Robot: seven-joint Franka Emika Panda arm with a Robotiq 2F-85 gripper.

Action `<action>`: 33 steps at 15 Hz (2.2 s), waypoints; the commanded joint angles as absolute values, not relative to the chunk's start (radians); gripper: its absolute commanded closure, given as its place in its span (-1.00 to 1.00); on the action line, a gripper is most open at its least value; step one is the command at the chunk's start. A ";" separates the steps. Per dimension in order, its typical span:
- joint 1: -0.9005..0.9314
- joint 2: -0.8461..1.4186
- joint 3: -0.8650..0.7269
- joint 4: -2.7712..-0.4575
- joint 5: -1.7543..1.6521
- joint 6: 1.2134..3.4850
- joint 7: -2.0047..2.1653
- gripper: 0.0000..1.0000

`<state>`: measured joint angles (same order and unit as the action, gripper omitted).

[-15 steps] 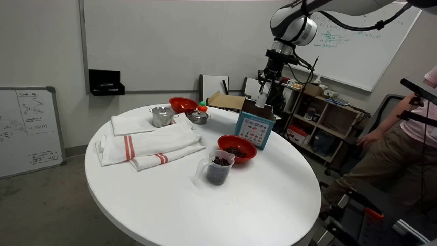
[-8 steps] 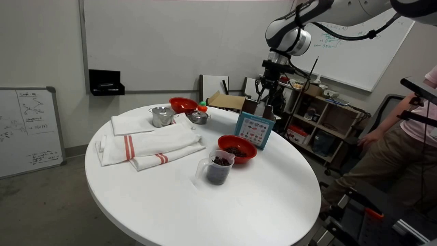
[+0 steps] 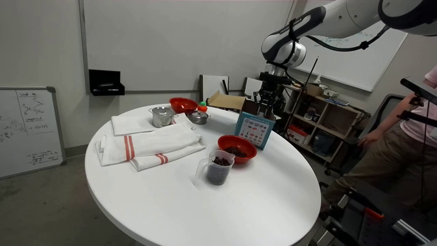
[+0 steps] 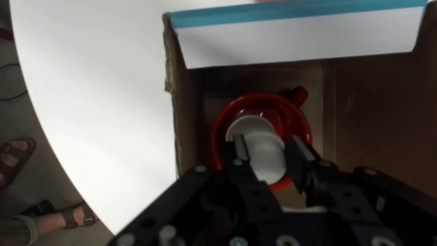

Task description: Use the white bottle to pull the box then put the bottle in the box

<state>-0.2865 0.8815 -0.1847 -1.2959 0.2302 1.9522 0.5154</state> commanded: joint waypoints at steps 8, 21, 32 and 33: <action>-0.292 0.949 -0.182 -1.277 0.251 2.087 0.498 -0.59; -0.298 0.767 -0.124 -1.270 0.277 2.062 0.431 -1.00; -0.286 0.654 -0.131 -1.250 0.186 1.897 0.123 -1.00; -0.287 0.636 -0.131 -1.257 0.178 1.887 0.092 -1.00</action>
<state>-0.2850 0.6322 -0.1310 -1.2660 0.1776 1.8924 0.0918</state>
